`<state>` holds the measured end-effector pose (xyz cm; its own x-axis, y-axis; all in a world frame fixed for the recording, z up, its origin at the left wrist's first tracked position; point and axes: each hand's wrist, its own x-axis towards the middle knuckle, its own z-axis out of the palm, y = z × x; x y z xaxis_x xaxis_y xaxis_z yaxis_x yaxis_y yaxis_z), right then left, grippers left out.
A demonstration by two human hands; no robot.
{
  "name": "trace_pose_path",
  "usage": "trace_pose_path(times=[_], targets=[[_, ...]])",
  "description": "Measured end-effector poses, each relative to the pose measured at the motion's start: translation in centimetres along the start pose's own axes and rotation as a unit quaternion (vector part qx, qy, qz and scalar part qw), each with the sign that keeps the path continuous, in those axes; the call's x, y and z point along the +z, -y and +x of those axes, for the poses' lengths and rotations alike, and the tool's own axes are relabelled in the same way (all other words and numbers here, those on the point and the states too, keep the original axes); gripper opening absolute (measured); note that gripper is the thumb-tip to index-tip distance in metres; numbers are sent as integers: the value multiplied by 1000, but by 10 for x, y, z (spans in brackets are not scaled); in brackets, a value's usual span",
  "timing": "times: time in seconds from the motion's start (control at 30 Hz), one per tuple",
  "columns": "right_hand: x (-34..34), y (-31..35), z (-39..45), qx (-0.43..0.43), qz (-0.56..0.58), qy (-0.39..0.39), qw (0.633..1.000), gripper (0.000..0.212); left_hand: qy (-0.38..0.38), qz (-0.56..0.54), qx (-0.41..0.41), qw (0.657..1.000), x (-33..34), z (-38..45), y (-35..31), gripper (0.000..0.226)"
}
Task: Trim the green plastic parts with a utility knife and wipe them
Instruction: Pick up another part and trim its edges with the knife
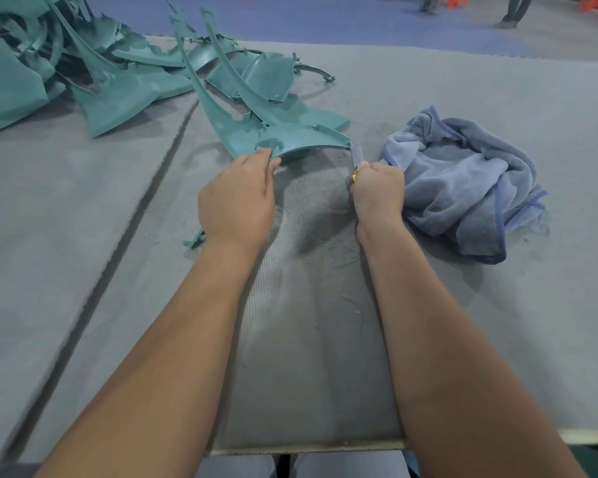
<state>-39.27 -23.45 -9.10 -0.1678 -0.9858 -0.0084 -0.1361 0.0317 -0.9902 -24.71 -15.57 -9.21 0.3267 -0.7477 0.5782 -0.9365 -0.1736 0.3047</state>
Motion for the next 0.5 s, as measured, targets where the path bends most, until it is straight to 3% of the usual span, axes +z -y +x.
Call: trace_pose_path(times=[0.2, 0.37, 0.5], targets=[[-3, 2, 3, 17, -3, 28, 999, 30, -5, 0, 1, 1000, -1, 1, 1, 39], [7, 0, -4, -15, -25, 78, 997, 49, 21, 11, 24, 999, 0, -1, -1, 36], [1, 1, 1, 11, 76, 8, 997, 42, 13, 4, 3, 1000, -1, 1, 1, 37]])
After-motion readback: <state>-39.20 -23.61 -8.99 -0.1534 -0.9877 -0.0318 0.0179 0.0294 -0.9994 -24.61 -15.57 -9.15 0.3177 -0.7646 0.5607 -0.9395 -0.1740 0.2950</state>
